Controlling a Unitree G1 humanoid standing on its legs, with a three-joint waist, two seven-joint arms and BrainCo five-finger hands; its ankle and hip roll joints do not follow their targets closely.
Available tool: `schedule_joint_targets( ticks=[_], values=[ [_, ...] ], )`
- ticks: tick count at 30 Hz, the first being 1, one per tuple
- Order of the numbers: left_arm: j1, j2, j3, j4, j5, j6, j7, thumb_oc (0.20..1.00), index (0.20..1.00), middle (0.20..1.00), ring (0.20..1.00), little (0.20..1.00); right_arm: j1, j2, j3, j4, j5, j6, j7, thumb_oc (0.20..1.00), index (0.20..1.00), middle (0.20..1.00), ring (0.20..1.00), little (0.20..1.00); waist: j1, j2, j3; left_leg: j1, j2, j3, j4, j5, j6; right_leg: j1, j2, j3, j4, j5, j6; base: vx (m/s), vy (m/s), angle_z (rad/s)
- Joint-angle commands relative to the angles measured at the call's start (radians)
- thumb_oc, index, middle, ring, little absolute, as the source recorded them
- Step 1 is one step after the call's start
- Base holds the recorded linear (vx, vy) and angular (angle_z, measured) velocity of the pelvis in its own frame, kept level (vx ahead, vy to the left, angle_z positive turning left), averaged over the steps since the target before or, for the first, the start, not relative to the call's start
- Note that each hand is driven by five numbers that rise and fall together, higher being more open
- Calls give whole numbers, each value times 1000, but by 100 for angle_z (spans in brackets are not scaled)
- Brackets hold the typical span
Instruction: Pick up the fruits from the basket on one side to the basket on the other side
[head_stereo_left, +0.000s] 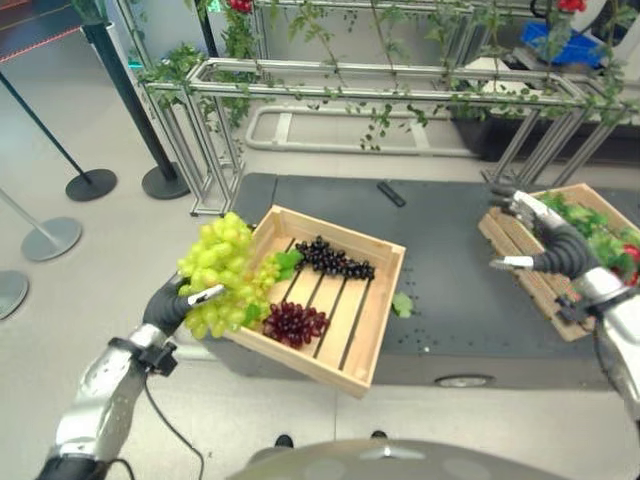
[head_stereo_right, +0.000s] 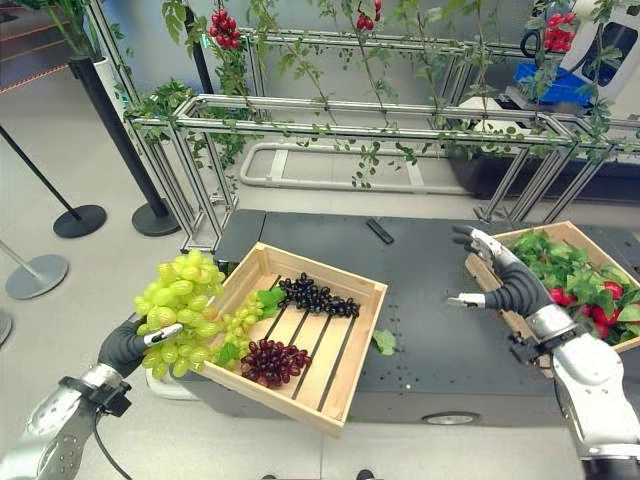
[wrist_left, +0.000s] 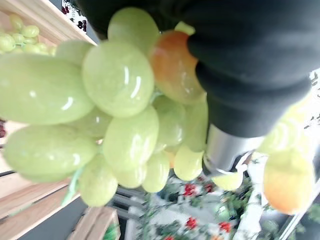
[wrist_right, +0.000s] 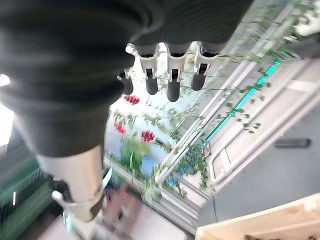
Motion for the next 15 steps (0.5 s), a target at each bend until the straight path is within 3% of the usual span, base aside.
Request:
schedule_joint_targets(
  ticks=[1, 8, 15],
  values=[
    [-33, 21, 93, -21, 20, -119, 18, 200, 200, 200, 200, 200, -53, 15, -20, 16, 85, -39, -39, 1000, 1000, 1000, 1000, 1000, 5, -24, -48, -6, -38, -18, 48, -78, 39, -43, -19, -9, 149, -92, 54, -9, -1, 4],
    [21, -120, 198, -13, 163, -193, 130, 200, 200, 200, 200, 200, 43, 150, -1, 66, 172, -17, -22, 1000, 1000, 1000, 1000, 1000, 2, -11, -35, -15, -42, -25, 59, -81, 40, -50, -17, -12, 165, -106, 44, -17, -4, 6],
    [39, -214, 251, 24, 224, -223, 183, 200, 200, 200, 200, 200, 91, 193, 7, 78, 204, 6, 10, 1000, 1000, 1000, 1000, 1000, 3, -2, -18, -27, -38, -41, 78, -83, 40, -84, -12, -16, 237, -134, 29, -25, -20, 5]
  ],
)
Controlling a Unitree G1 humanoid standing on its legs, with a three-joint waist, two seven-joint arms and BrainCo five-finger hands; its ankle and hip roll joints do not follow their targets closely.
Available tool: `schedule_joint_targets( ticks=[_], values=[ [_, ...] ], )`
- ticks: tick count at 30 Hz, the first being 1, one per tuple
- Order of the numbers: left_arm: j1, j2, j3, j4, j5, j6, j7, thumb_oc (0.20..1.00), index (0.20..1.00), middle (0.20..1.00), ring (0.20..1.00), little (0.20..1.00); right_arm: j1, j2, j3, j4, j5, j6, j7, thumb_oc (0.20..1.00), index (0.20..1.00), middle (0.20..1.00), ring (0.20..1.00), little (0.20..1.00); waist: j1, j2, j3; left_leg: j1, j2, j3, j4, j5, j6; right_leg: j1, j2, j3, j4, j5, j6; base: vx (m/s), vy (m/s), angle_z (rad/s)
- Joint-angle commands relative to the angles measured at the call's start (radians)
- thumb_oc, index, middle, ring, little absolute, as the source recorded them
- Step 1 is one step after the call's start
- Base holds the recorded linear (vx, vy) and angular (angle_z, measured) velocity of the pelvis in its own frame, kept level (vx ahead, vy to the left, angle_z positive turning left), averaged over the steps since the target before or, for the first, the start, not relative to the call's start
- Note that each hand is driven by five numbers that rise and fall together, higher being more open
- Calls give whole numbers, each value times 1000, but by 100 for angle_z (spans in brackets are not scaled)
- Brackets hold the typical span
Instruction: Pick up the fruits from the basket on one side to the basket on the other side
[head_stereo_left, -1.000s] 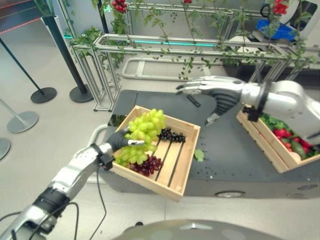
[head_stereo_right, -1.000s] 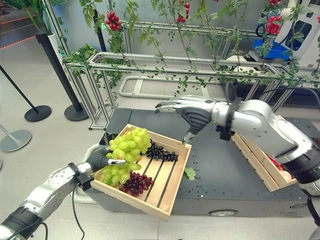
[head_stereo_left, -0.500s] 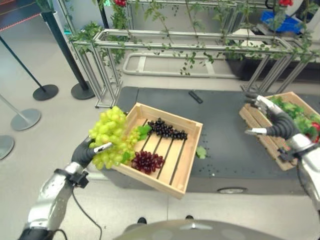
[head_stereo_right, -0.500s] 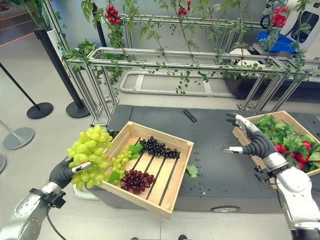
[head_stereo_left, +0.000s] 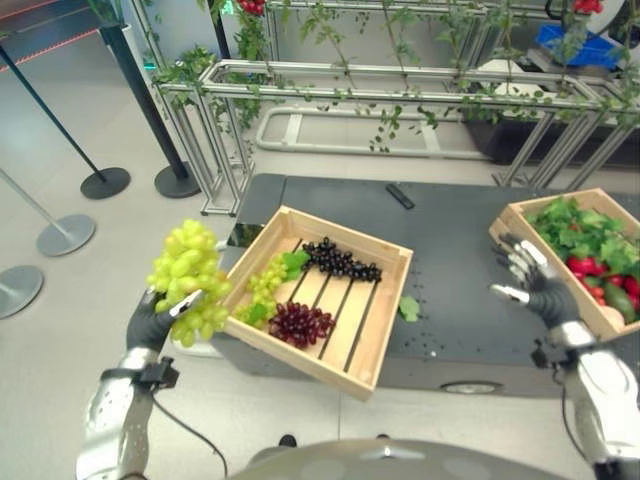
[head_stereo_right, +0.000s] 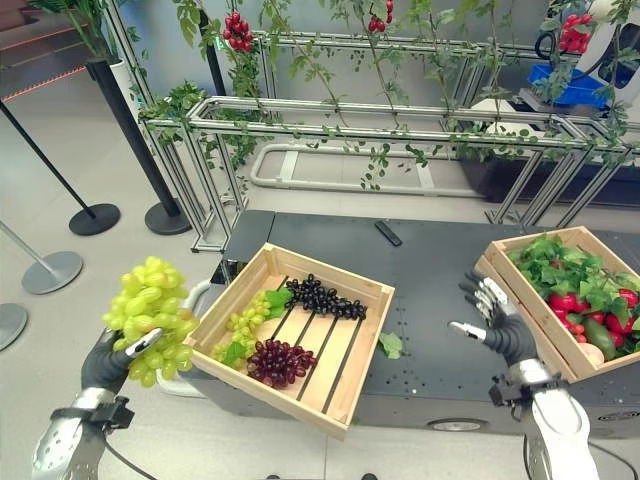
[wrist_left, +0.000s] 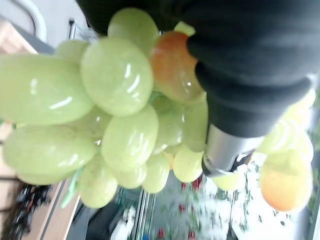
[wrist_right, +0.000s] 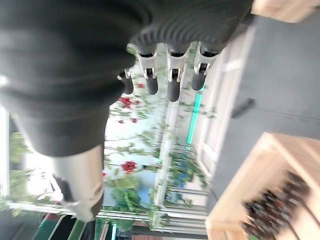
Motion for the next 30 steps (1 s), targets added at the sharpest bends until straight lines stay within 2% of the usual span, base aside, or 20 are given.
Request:
schedule_joint_targets(
  ticks=[1, 7, 11, 13, 14, 16, 17, 18, 19, 20, 23, 24, 26, 28, 29, 30],
  values=[
    [-58, 37, 63, -24, 28, -108, 24, 200, 200, 200, 200, 200, -65, -15, 1, -25, 61, -31, 11, 1000, 1000, 1000, 1000, 1000, 1, -26, -18, -28, -31, -18, 79, -84, 37, -92, -8, -1, 224, -119, 23, -41, -45, 5],
    [-91, 4, 61, -20, 45, -126, 74, 200, 200, 200, 200, 200, -94, -17, -3, -22, 56, -39, -15, 1000, 1000, 1000, 1000, 1000, 16, -23, 0, -71, -27, -47, 121, -80, 28, -116, -4, -33, 262, -142, 5, -67, -75, 13],
    [-92, -1, 63, -24, 54, -134, 88, 200, 200, 200, 200, 200, -121, -24, -1, -34, 54, -43, -26, 1000, 1000, 1000, 1000, 1000, 31, -18, 18, -92, -7, -71, 138, -67, 16, -142, 10, -54, 300, -165, -14, -104, -126, 24],
    [-92, -5, 63, -29, 55, -137, 88, 200, 200, 200, 200, 200, -136, -29, 2, -41, 49, -50, -33, 1000, 1000, 1000, 1000, 1000, 45, -18, 38, -120, 7, -88, 141, -40, 1, -158, 20, -61, 302, -168, -23, -225, -158, 12],
    [-104, -3, 60, -25, 61, -141, 92, 200, 200, 200, 200, 200, -152, -32, -1, -43, 50, -54, -39, 1000, 1000, 1000, 1000, 1000, 53, -14, 50, -153, 24, -109, 122, 15, -25, -174, 29, -76, 291, -165, -28, -302, -135, 5],
    [-138, 6, 45, -17, 82, -147, 107, 200, 200, 200, 200, 200, -176, -37, -13, -42, 43, -64, -67, 1000, 1000, 1000, 1000, 1000, 60, -18, 63, -213, 30, -122, 92, 76, -49, -207, 21, -101, 263, -147, -27, -294, -95, 36],
    [-153, 5, 41, -12, 82, -147, 106, 200, 200, 200, 200, 200, -186, -40, -23, -39, 43, -71, -78, 1000, 1000, 1000, 1000, 1000, 57, -23, 62, -232, 22, -110, 89, 75, -49, -219, 15, -114, 249, -142, -22, -251, -92, 63],
    [-176, 7, 33, 6, 81, -144, 107, 200, 200, 200, 200, 200, -195, -41, -34, -44, 42, -73, -87, 1000, 1000, 1000, 1000, 1000, 44, -28, 54, -242, 25, -59, 86, 66, -44, -236, 7, -132, 227, -126, -14, -168, -58, 41],
    [-178, 7, 32, 7, 81, -145, 107, 200, 200, 200, 200, 200, -196, -41, -35, -44, 42, -73, -87, 1000, 1000, 1000, 1000, 1000, 43, -27, 52, -248, 25, -61, 86, 70, -43, -239, 7, -134, 223, -120, -13, -206, -113, 53],
    [-197, 3, 13, 25, 85, -145, 108, 200, 200, 200, 200, 200, -200, -42, -47, -34, 18, -84, -124, 1000, 1000, 1000, 1000, 1000, 23, -32, 39, -230, 28, 45, 131, 15, -24, -253, -7, -169, 193, -99, -2, -171, -114, 57],
    [-202, -2, -6, 35, 96, -150, 103, 200, 200, 200, 200, 200, -172, -29, -69, -42, 0, -92, -146, 1000, 1000, 1000, 1000, 1000, -11, -31, 37, -178, 23, 156, 198, -89, -8, -228, -30, -228, 134, -65, 7, -145, -71, 120],
    [-208, -4, -14, 46, 97, -149, 104, 200, 200, 200, 200, 200, -158, -22, -78, -41, 5, -93, -147, 1000, 1000, 1000, 1000, 1000, -31, -31, 37, -143, 28, 217, 221, -129, -5, -217, -41, -257, 123, -55, 7, -128, -3, 80],
    [-219, 0, -25, 64, 105, -147, 108, 200, 200, 200, 200, 200, -135, -14, -89, -47, -6, -94, -156, 1000, 1000, 1000, 1000, 1000, -61, -16, 31, -79, 33, 290, 246, -194, -11, -198, -44, -293, 111, -59, 11, -70, 30, 135],
    [-230, 2, -38, 81, 116, -150, 120, 200, 200, 200, 200, 200, -116, -4, -97, -48, -7, -96, -166, 1000, 1000, 1000, 1000, 1000, -81, 0, 30, -37, 29, 332, 255, -229, -15, -196, -51, -336, 112, -49, 9, -69, 64, 119],
    [-231, 2, -39, 82, 116, -151, 121, 200, 200, 200, 200, 200, -116, -4, -97, -48, -7, -96, -166, 1000, 1000, 1000, 1000, 1000, -82, 1, 31, -36, 30, 330, 255, -230, -14, -194, -51, -338, 112, -49, 10, -133, 111, 71],
    [-250, 5, -55, 104, 135, -154, 143, 200, 200, 200, 200, 200, -105, 9, -100, -47, -20, -106, -186, 1000, 1000, 1000, 1000, 1000, -100, 17, 29, -9, 25, 372, 227, -233, -15, -207, -63, -386, 132, -42, 9, -117, 136, 98]
  ],
)
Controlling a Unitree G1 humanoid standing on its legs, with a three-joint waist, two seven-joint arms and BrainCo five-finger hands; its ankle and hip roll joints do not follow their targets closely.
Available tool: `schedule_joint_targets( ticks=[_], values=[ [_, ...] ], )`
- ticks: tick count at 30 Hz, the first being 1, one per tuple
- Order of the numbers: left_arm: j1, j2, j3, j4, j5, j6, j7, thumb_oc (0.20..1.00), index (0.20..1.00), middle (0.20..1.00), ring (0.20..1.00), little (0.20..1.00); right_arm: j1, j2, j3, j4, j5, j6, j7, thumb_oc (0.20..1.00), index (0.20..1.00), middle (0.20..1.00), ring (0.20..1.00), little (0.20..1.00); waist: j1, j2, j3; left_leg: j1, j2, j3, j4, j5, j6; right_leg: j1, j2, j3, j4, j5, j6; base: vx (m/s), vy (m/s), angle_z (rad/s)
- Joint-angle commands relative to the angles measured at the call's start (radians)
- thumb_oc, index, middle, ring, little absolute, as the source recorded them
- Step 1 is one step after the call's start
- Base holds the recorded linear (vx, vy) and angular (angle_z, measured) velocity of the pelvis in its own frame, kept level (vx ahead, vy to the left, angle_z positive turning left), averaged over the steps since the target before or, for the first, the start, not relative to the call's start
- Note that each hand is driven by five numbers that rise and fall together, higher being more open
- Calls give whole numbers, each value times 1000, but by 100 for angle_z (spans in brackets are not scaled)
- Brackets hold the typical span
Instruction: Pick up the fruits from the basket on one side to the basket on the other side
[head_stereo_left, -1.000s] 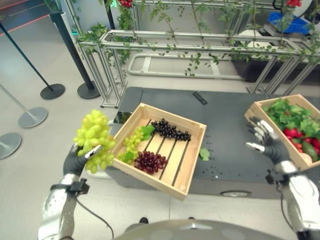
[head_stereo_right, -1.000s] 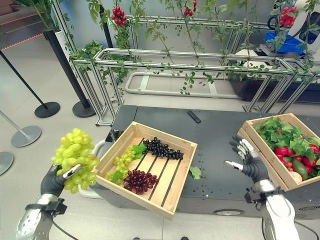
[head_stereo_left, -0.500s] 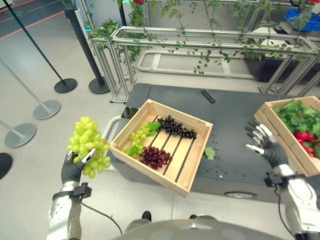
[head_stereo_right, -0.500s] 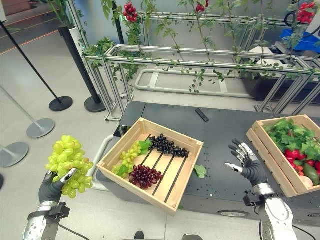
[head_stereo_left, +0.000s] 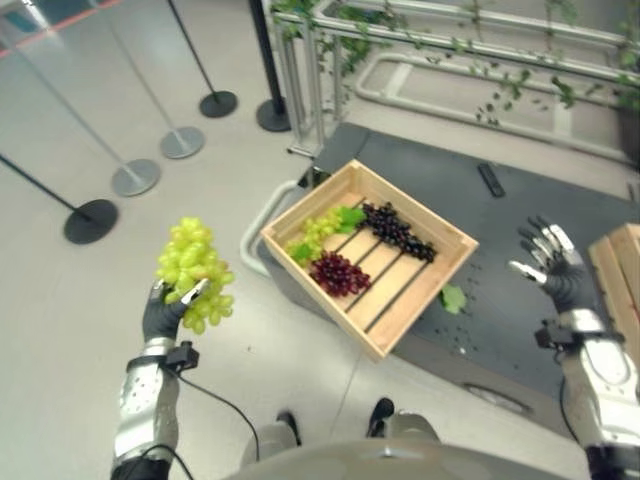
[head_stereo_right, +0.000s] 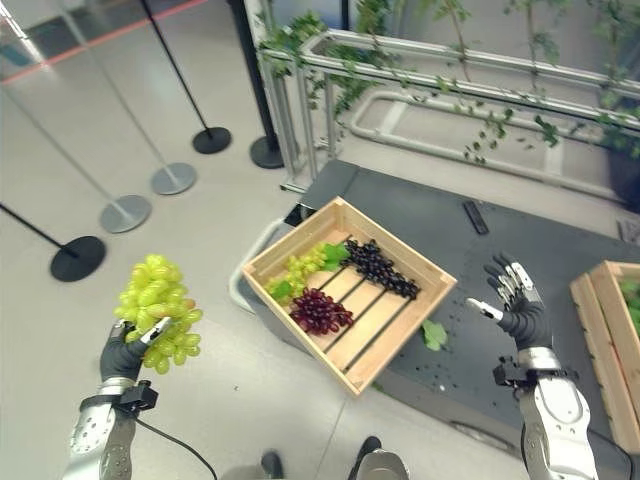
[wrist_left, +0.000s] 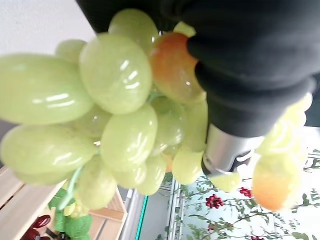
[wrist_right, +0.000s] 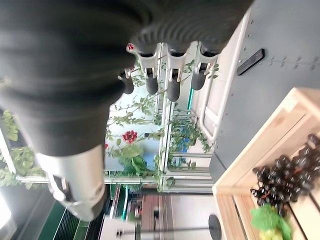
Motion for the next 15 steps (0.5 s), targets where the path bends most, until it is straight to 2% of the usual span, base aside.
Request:
schedule_joint_targets(
  ticks=[1, 3, 5, 6, 8, 12, 13, 15],
  values=[
    [-61, 67, 39, -31, 55, -94, 48, 200, 200, 200, 200, 200, -33, 19, -32, -15, -19, -76, -34, 1000, 1000, 1000, 1000, 1000, -18, -40, -23, 20, -14, 33, 26, -117, 11, -42, 29, -25, -112, 71, 82, -147, 187, 119],
    [-56, 67, 22, -27, 77, -90, 62, 200, 200, 200, 200, 200, -35, 25, -23, 1, -28, -73, -51, 1000, 1000, 1000, 1000, 1000, -3, -44, -18, 10, -23, 12, 8, -105, 25, -34, 9, -56, -94, 77, 85, -39, 144, 110],
    [-46, 72, 22, -31, 92, -90, 66, 200, 200, 200, 200, 200, -39, 26, -15, 6, -34, -69, -50, 1000, 1000, 1000, 1000, 1000, 8, -48, -16, 10, -34, -2, 7, -112, 39, -34, 4, -53, -85, 78, 87, 6, 140, 49],
    [-30, 78, 29, -41, 113, -95, 75, 200, 200, 200, 200, 200, -42, 35, -6, 15, -39, -65, -55, 1000, 1000, 1000, 1000, 1000, 36, -57, -13, 10, -52, -12, -1, -114, 59, -29, -11, -59, -62, 86, 96, -1, 187, 0],
    [-20, 90, 42, -45, 137, -101, 93, 200, 200, 200, 200, 200, -50, 46, 13, 27, -45, -64, -59, 1000, 1000, 1000, 1000, 1000, 63, -63, -13, 11, -72, -30, -12, -111, 77, -31, -33, -69, -38, 91, 106, -1, 231, 4],
    [-7, 101, 76, -61, 175, -110, 128, 200, 200, 200, 200, 200, -59, 54, 42, 38, -69, -58, -65, 1000, 1000, 1000, 1000, 1000, 104, -69, -20, 12, -102, -63, -30, -105, 93, -20, -63, -87, -37, 112, 124, 6, 172, 26],
    [-6, 101, 76, -61, 175, -110, 128, 200, 200, 200, 200, 200, -59, 54, 42, 39, -69, -58, -65, 1000, 1000, 1000, 1000, 1000, 103, -69, -19, 13, -103, -64, -30, -105, 93, -19, -63, -88, -38, 112, 124, 2, 119, 29],
    [-4, 110, 95, -86, 233, -118, 180, 200, 200, 200, 200, 200, -72, 59, 65, 50, -85, -57, -79, 1000, 1000, 1000, 1000, 1000, 133, -67, -29, 15, -119, -94, -35, -109, 101, -12, -91, -106, -23, 119, 137, 15, 217, 25]
  ],
)
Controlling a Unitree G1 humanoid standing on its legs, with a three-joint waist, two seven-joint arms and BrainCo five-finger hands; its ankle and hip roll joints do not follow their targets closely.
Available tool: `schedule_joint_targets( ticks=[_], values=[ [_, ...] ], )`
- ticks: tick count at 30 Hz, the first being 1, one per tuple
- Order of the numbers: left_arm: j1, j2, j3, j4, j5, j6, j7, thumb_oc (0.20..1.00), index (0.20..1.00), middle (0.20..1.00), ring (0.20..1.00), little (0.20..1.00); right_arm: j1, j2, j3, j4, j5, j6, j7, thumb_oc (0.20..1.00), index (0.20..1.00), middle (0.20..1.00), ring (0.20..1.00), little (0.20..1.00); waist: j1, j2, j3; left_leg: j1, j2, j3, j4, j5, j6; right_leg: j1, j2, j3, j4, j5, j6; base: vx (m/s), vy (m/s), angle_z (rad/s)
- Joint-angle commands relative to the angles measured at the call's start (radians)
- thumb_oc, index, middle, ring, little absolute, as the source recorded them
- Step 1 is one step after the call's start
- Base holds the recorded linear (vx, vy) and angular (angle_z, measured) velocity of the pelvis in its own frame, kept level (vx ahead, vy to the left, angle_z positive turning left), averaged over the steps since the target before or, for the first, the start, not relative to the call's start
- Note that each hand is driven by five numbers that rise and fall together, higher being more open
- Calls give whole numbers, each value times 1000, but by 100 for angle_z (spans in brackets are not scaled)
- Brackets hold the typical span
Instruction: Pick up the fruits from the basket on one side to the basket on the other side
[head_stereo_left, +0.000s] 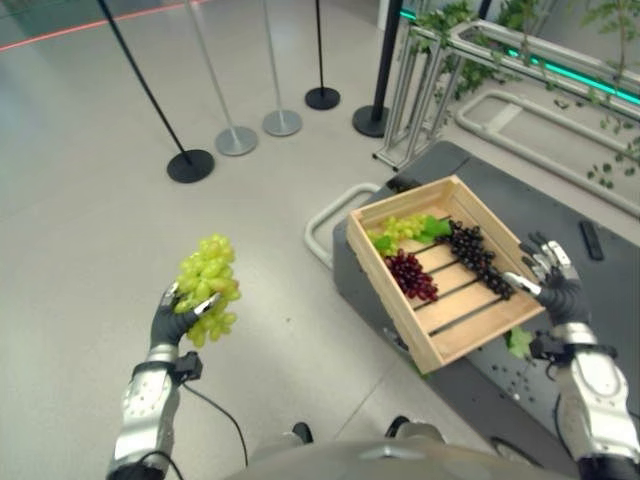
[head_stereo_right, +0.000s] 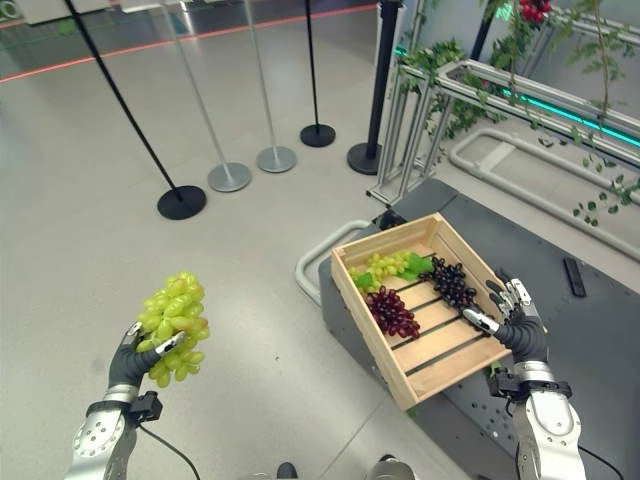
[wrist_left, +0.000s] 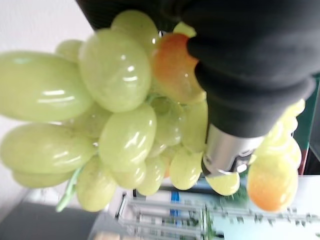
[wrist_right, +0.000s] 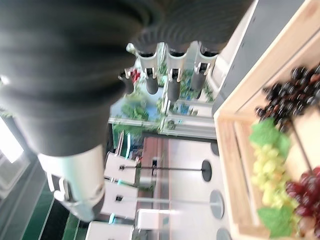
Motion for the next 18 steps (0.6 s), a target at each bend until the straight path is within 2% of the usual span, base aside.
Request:
schedule_joint_targets(
  ticks=[1, 2, 3, 4, 5, 6, 7, 8, 9, 10, 12, 13, 14, 16, 18],
  values=[
    [-58, 39, 81, -124, 76, -104, 66, 200, 200, 200, 200, 200, -60, -12, 22, -9, -25, -58, -23, 1000, 1000, 1000, 1000, 1000, 11, 7, -15, 19, -29, -48, 42, -113, 7, -56, -4, -41, -40, 77, 50, 75, 357, 36],
    [-64, 33, 85, -132, 71, -105, 86, 200, 200, 200, 200, 200, -74, -10, 44, 5, -39, -55, -38, 1000, 1000, 1000, 1000, 1000, 20, 13, -13, 29, -45, -73, 49, -121, 20, -77, -48, -33, 61, 83, 67, 110, 265, 44],
    [-65, 31, 87, -136, 73, -103, 95, 200, 200, 200, 200, 200, -75, -6, 52, 3, -43, -53, -41, 1000, 1000, 1000, 1000, 1000, 18, 15, -10, 40, -50, -85, 51, -127, 26, -93, -66, -9, 109, 104, 79, 141, 352, 45],
    [-66, 29, 85, -143, 75, -102, 104, 200, 200, 200, 200, 200, -74, -1, 61, 7, -48, -51, -45, 1000, 1000, 1000, 1000, 1000, 11, 18, 2, 50, -60, -107, 57, -132, 38, -119, -81, 47, 174, 130, 95, -7, 230, 59],
    [-68, 27, 80, -155, 78, -105, 110, 200, 200, 200, 200, 200, -76, 1, 69, 11, -57, -51, -50, 1000, 1000, 1000, 1000, 1000, 1, 18, 15, 43, -71, -123, 61, -113, 53, -152, -75, 124, 218, 141, 83, -59, 167, 70],
    [-67, 27, 80, -155, 78, -105, 110, 200, 200, 200, 200, 200, -77, 1, 69, 11, -57, -51, -50, 1000, 1000, 1000, 1000, 1000, 3, 17, 14, 41, -74, -121, 60, -113, 54, -157, -77, 128, 223, 139, 84, -95, 140, 87],
    [-70, 25, 68, -158, 104, -107, 125, 200, 200, 200, 200, 200, -61, -2, 77, 4, -59, -49, -35, 1000, 1000, 1000, 1000, 1000, -22, 23, 7, 42, -84, -186, 52, -92, 57, -218, 47, 324, 249, 96, 58, 65, 80, 54],
    [-68, 22, 62, -159, 105, -110, 125, 200, 200, 200, 200, 200, -49, -4, 80, 6, -54, -48, -26, 1000, 1000, 1000, 1000, 1000, -36, 21, 4, 54, -89, -218, 38, -87, 52, -238, 102, 393, 226, 70, 49, 60, 76, 45],
    [-68, 21, 62, -159, 105, -110, 126, 200, 200, 200, 200, 200, -49, -4, 80, 6, -54, -48, -26, 1000, 1000, 1000, 1000, 1000, -35, 22, 1, 51, -88, -216, 35, -82, 51, -240, 104, 393, 219, 76, 47, 163, -47, 86],
    [-80, 24, 53, -175, 107, -110, 124, 200, 200, 200, 200, 200, -27, -10, 81, -17, -42, -52, -4, 1000, 1000, 1000, 1000, 1000, -49, 19, 4, 44, -98, -293, 46, -74, 38, -243, 137, 477, 125, 56, 35, 134, -112, 105],
    [-95, 26, 40, -180, 95, -112, 121, 200, 200, 200, 200, 200, -24, -17, 81, -18, -32, -52, 5, 1000, 1000, 1000, 1000, 1000, -77, 12, 4, 23, -112, -366, 66, -64, 36, -267, 194, 648, 52, 73, 44, 178, -99, 130],
    [-106, 25, 32, -183, 85, -112, 118, 200, 200, 200, 200, 200, -18, -18, 78, -19, -27, -50, 8, 1000, 1000, 1000, 1000, 1000, -93, 5, 2, 26, -125, -412, 68, -66, 38, -249, 247, 765, 14, 69, 46, 163, -70, 165],
    [-113, 20, 21, -179, 75, -114, 115, 200, 200, 200, 200, 200, -8, -20, 79, -15, -24, -51, 9, 1000, 1000, 1000, 1000, 1000, -100, -3, 1, 22, -139, -457, 70, -64, 37, -241, 279, 845, -12, 72, 49, 129, -126, 177],
    [-114, 22, 5, -189, 84, -113, 114, 200, 200, 200, 200, 200, -12, -26, 82, -14, -17, -53, 9, 1000, 1000, 1000, 1000, 1000, -97, -13, -1, 20, -147, -511, 69, -58, 34, -231, 294, 860, -35, 96, 51, 49, -179, 153],
    [-113, 26, -7, -202, 79, -116, 105, 200, 200, 200, 200, 200, -10, -24, 84, -12, -4, -51, 18, 1000, 1000, 1000, 1000, 1000, -91, -25, -17, 6, -148, -548, 67, -48, 24, -182, 280, 839, -65, 65, 28, 21, -169, 132]
  ],
)
